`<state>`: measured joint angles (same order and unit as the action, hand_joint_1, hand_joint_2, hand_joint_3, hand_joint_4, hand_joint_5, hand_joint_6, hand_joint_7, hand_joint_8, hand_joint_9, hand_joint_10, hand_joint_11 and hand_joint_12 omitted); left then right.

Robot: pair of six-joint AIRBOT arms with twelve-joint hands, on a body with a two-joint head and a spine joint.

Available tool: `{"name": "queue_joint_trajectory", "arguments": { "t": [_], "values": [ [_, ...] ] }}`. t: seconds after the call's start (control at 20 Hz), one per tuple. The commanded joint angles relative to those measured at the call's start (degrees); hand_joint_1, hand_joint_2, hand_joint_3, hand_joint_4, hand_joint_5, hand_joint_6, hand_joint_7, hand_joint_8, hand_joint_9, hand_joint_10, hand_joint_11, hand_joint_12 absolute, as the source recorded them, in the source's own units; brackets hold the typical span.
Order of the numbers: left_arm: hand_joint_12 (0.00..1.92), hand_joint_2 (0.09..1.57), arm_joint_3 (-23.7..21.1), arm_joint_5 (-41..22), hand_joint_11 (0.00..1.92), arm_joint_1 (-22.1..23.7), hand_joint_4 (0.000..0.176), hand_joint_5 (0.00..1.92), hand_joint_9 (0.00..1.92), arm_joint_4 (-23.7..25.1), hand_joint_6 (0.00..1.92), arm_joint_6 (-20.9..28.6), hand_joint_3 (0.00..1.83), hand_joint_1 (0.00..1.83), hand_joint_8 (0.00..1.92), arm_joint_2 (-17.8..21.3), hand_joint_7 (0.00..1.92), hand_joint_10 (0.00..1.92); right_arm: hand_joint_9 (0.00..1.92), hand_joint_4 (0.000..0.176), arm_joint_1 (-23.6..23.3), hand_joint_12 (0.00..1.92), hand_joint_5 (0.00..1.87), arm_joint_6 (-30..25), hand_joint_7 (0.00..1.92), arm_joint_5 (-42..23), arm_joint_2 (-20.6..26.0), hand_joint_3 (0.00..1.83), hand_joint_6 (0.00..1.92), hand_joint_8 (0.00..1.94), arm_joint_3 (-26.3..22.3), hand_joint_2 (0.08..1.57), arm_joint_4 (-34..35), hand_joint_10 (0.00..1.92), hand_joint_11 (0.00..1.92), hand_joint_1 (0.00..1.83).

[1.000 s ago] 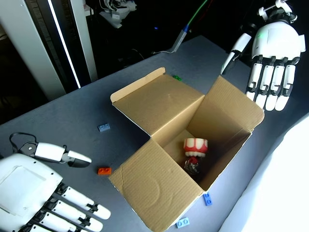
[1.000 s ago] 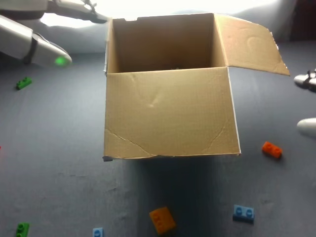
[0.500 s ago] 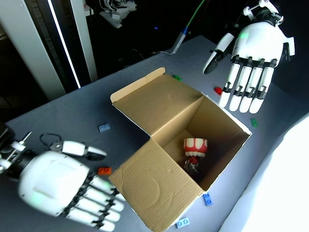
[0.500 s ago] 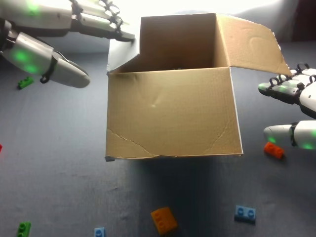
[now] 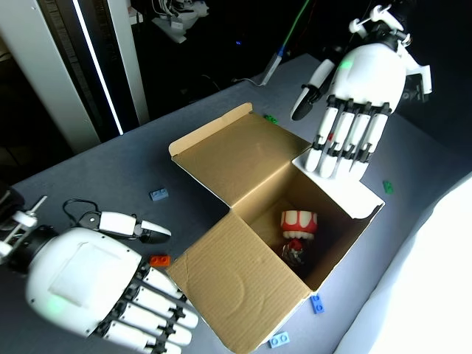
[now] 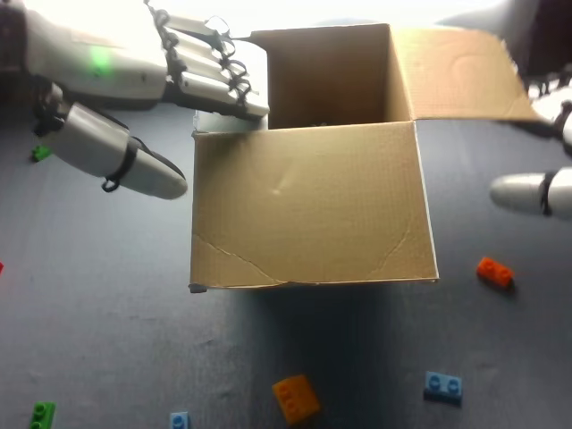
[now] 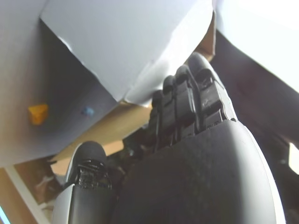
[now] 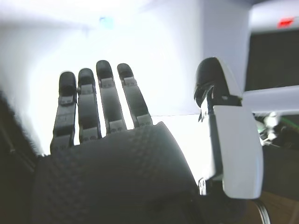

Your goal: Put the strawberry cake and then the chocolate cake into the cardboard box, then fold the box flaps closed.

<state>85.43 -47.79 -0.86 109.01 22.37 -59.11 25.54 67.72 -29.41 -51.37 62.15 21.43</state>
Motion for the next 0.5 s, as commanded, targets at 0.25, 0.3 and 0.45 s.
{"name": "queue_joint_trajectory", "arguments": {
  "t": [0.25,0.3,0.45],
  "values": [
    [0.75,1.30,-1.44,2.39,0.00,-2.06,0.000,0.19,0.22,-3.02,0.01,-0.39,0.00,0.00,0.01,0.09,0.22,0.01,0.14,0.000,-7.92,0.55,0.10,-0.38,0.13,-5.72,4.04,0.00,0.00,0.00,-3.31,1.18,-0.48,0.00,0.00,0.00],
    [0.75,1.30,-1.53,2.43,0.00,-2.76,0.000,0.20,0.22,-2.79,0.01,-0.39,0.00,0.00,0.01,0.03,0.23,0.01,0.15,0.000,-10.29,0.55,0.12,-0.22,0.15,-4.80,4.09,0.00,0.00,0.00,-3.50,1.18,-0.48,0.00,0.00,0.00],
    [0.74,1.29,-1.54,2.43,0.00,-4.00,0.000,0.19,0.22,-2.63,0.00,-0.39,0.00,0.00,0.00,-0.09,0.21,0.00,0.14,0.000,-15.22,0.48,0.16,-0.21,0.19,-2.29,3.58,0.00,0.00,0.00,-3.96,1.18,-0.47,0.00,0.00,0.00]
  ]
}}
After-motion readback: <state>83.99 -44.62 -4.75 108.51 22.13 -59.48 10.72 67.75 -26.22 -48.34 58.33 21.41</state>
